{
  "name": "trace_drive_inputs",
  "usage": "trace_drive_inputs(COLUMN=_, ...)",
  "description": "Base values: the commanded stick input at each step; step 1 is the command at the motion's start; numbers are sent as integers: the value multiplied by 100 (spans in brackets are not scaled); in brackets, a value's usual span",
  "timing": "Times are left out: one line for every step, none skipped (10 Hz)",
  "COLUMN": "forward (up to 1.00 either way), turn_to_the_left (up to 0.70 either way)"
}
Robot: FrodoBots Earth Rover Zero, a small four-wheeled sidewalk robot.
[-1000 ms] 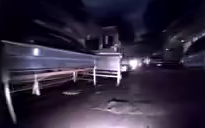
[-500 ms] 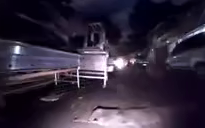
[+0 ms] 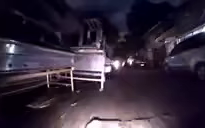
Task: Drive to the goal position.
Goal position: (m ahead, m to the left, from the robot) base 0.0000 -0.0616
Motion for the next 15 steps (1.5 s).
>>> trace_drive_inputs(forward=50, turn_to_the_left=24)
trace_drive_inputs(forward=38, turn_to_the_left=31)
trace_drive_inputs(forward=0, turn_to_the_left=39)
trace_drive_inputs(forward=0, turn_to_the_left=0)
trace_drive_inputs(forward=0, turn_to_the_left=0)
trace_drive_inputs(forward=0, turn_to_the_left=0)
trace_drive_inputs(forward=0, turn_to_the_left=0)
trace_drive_inputs(forward=0, turn_to_the_left=23)
trace_drive_inputs(forward=0, turn_to_the_left=45)
trace_drive_inputs(forward=0, turn_to_the_left=39)
trace_drive_inputs(forward=0, turn_to_the_left=14)
trace_drive_inputs(forward=0, turn_to_the_left=0)
trace_drive_inputs(forward=0, turn_to_the_left=0)
trace_drive_inputs(forward=0, turn_to_the_left=0)
trace_drive_inputs(forward=36, turn_to_the_left=0)
